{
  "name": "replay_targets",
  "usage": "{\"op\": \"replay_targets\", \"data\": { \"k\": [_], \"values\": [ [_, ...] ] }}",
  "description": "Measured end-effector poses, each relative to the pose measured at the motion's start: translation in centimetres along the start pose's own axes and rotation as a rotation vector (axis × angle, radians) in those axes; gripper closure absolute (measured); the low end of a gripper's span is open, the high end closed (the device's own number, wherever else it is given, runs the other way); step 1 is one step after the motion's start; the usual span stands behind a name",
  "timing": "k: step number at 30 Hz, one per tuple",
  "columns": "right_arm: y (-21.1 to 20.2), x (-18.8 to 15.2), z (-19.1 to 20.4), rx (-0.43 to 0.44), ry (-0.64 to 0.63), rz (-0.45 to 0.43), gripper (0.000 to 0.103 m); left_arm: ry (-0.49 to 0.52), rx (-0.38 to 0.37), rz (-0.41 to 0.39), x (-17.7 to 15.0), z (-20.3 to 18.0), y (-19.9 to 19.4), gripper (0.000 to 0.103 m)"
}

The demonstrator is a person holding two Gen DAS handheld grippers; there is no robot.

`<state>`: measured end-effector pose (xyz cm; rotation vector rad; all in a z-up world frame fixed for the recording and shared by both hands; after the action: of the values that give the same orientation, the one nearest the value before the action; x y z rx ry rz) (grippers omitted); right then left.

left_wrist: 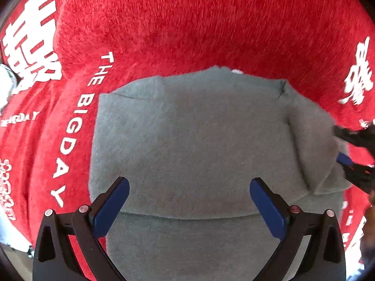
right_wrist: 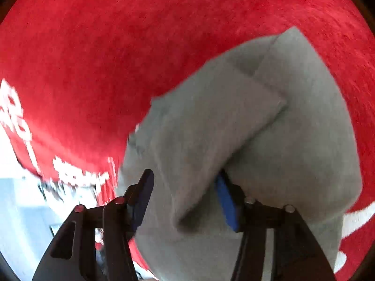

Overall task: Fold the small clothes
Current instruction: 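Grasp the sleeve cuff with the left gripper while the right gripper grasps the hem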

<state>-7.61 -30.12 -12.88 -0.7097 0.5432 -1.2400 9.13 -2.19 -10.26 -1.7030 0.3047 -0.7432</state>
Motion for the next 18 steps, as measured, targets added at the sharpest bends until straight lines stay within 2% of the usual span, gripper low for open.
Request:
{"op": "replay_targets", "data": {
  "k": [1,3,5,7,11,13,14,16,17,18],
  "values": [
    [0.5,0.8,0.1,-0.014,0.010,-0.004,0.096,-0.010,-0.021,-0.003,0.1,0.0,-0.3,0.000],
    [1.0,1.4,1.4,-0.033,-0.043,-0.019,0.097,-0.040,-0.069,-0.009,0.6,0.5,-0.6,0.000],
    [1.5,0.9,4.8,-0.019,-0.186,-0.015,0.097,-0.077,-0.126,-0.016,1.0,1.0,-1.0,0.000],
    [2.8,-1.7,8.7,-0.028,-0.378,0.030,0.097,-0.108,-0.180,-0.023,1.4,1.4,-1.2,0.000],
    [6.2,-8.1,11.4,-0.067,-0.610,0.166,0.096,-0.155,-0.280,-0.027,1.9,1.7,-1.1,0.000],
    [7.4,-10.5,10.7,-0.091,-0.652,0.227,0.096,-0.178,-0.330,-0.001,1.7,1.5,-0.4,0.000],
    [8.1,-11.6,10.1,-0.095,-0.649,0.267,0.092,-0.186,-0.349,0.014,1.5,1.3,-0.1,0.000],
    [8.8,-12.7,8.7,-0.124,-0.618,0.317,0.092,-0.194,-0.371,0.050,1.0,0.8,0.9,0.000],
    [8.6,-13.1,8.1,-0.135,-0.604,0.327,0.088,-0.193,-0.373,0.062,0.8,0.5,1.3,0.000],
    [8.5,-13.4,8.0,-0.124,-0.593,0.331,0.076,-0.191,-0.374,0.070,0.5,0.3,1.6,0.000]
  ]
}}
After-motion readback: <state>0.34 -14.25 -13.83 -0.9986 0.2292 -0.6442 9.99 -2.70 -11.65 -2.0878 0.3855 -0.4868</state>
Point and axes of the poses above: each gripper's, at about its wrist camera, not at the fingertips, and y roughly the way its jaws point, z to its left, x to its top, the point moved 8 cm from there along y, roughly the way its jaws point, and after that the axes turned 3 degrees about -z, right-handed, at the moved point
